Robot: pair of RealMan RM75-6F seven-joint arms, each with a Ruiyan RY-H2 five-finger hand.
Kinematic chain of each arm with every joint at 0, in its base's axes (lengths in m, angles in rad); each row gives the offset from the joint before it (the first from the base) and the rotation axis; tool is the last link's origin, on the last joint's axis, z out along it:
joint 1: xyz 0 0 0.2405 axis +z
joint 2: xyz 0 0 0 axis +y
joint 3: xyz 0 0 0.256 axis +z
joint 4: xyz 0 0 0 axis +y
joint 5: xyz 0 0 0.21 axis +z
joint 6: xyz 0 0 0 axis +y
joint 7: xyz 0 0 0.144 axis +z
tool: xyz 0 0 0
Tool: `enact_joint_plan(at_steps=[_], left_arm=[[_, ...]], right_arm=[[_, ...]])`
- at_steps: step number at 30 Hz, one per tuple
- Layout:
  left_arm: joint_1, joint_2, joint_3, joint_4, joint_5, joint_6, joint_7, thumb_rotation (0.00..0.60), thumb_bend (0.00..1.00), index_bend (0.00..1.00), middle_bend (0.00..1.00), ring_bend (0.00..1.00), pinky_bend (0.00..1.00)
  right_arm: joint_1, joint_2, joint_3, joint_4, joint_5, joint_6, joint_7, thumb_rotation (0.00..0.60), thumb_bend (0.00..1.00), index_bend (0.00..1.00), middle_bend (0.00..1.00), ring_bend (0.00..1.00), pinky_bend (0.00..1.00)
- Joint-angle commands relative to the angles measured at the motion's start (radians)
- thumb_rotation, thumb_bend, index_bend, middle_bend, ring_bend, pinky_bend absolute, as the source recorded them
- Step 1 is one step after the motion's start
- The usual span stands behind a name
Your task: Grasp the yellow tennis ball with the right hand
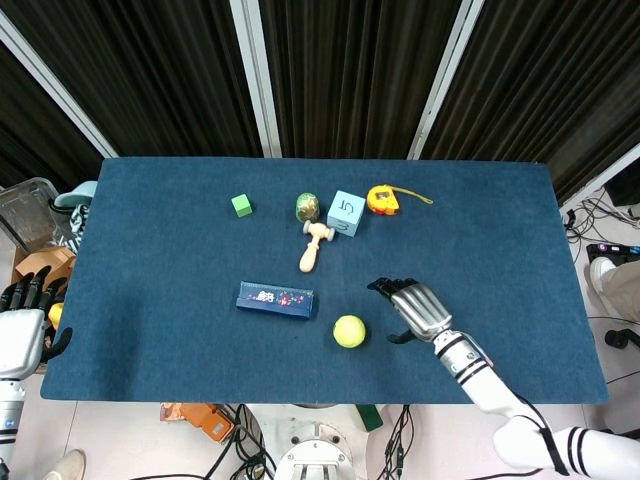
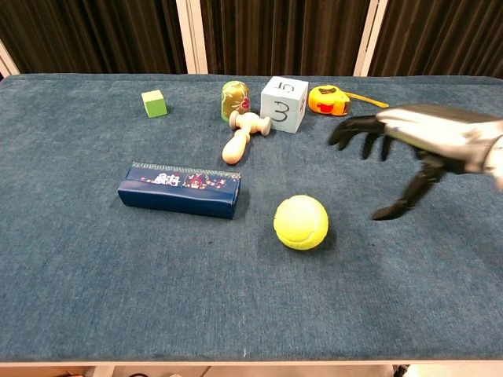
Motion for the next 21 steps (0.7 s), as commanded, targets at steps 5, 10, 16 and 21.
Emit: enact_joint_plan(at_steps=[5, 10, 16, 21], left_arm=[[-0.001, -0.001, 0.000, 0.002, -0.001, -0.003, -0.001, 0.600, 0.28, 0.14, 0.00, 0.00, 0.11], [-0.002, -0.002, 0.000, 0.002, 0.000, -0.002, 0.000, 0.600, 0.28, 0.14, 0.00, 0.00, 0.11], [-0.002, -0.002, -0.002, 0.003, -0.004, -0.004, 0.000, 0.600, 0.28, 0.14, 0.00, 0.00, 0.11], [-0.004, -0.003, 0.000, 0.005, 0.000, -0.005, 0.001, 0.600, 0.28, 0.14, 0.00, 0.00, 0.11]], right_arm=[[0.046, -0.065, -0.008, 0.039, 0.024, -0.028, -0.011, 0.600, 0.11, 0.34, 0.35, 0.42, 0.43], [0.077, -0.108, -0.008, 0.073, 0.051, -0.050, -0.008, 0.600, 0.11, 0.36, 0.37, 0.43, 0.45], [0.114, -0.166, -0.004, 0.131, 0.076, -0.077, 0.011, 0.600, 0.11, 0.37, 0.38, 0.43, 0.46], [0.146, -0.217, -0.008, 0.185, 0.088, -0.109, 0.039, 0.600, 0.12, 0.39, 0.40, 0.46, 0.49]])
